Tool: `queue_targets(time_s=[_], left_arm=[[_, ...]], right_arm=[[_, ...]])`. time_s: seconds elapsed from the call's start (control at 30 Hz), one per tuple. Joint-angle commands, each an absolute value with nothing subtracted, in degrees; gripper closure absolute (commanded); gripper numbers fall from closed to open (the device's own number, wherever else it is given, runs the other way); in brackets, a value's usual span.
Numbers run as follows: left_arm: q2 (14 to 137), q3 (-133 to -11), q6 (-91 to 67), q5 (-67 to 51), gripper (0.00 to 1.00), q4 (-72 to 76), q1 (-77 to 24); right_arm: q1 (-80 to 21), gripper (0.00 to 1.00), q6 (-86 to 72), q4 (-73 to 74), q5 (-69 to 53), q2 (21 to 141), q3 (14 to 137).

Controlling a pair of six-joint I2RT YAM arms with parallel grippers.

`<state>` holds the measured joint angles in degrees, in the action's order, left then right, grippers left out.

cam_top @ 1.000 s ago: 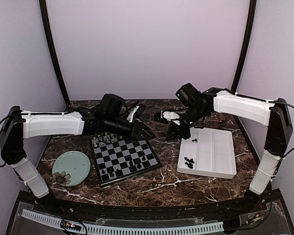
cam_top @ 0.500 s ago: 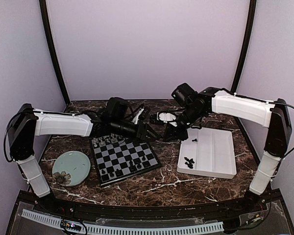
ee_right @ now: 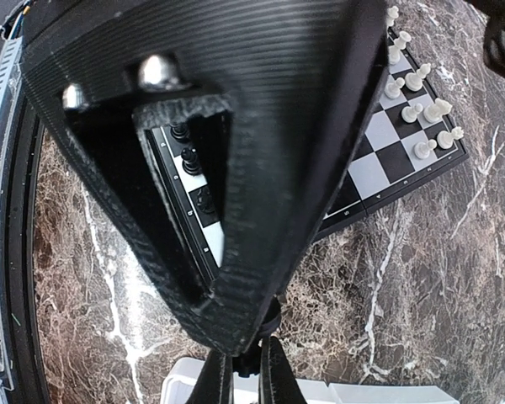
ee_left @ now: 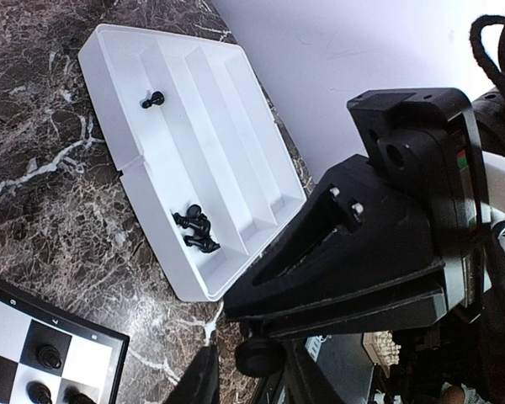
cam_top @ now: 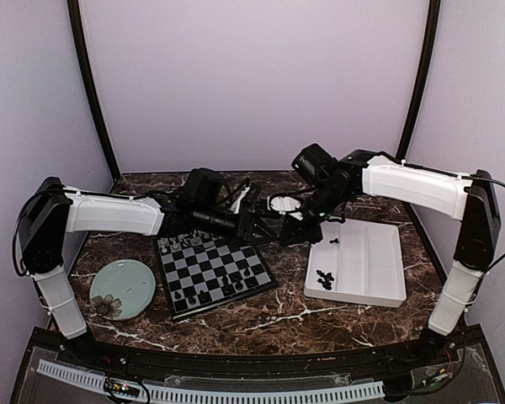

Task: Set up the chess pieces on the board
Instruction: Pass from the right arm to the left

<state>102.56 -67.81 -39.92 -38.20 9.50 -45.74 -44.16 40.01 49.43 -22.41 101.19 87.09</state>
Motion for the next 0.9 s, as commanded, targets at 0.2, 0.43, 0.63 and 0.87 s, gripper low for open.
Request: queue_targets(time_s=[0.2,0.43,0.63,0.87], left_arm=[[102.57,-68.98,-40.57,-40.26,0.84,12.98,-45.53],[102.13,-68.44,-40.54,-40.31,0.9,13.31,-45.52],[101.17,-67.85,-40.45,-39.67,0.94,14.49,-45.25],[100.47,-67.16,-41.19,-39.58,0.96,16.42,-44.44]], right_arm=[[-45.22,1.0,40.18,49.58,-21.84,101.1,88.68],[-45.27,1.0,39.65,49.08,-21.33,101.13,88.68],[-45.34,1.0,38.96,48.65,-20.87,100.58,88.68],[-45.18,0.85,37.74,47.41,-19.85,99.23,87.69]])
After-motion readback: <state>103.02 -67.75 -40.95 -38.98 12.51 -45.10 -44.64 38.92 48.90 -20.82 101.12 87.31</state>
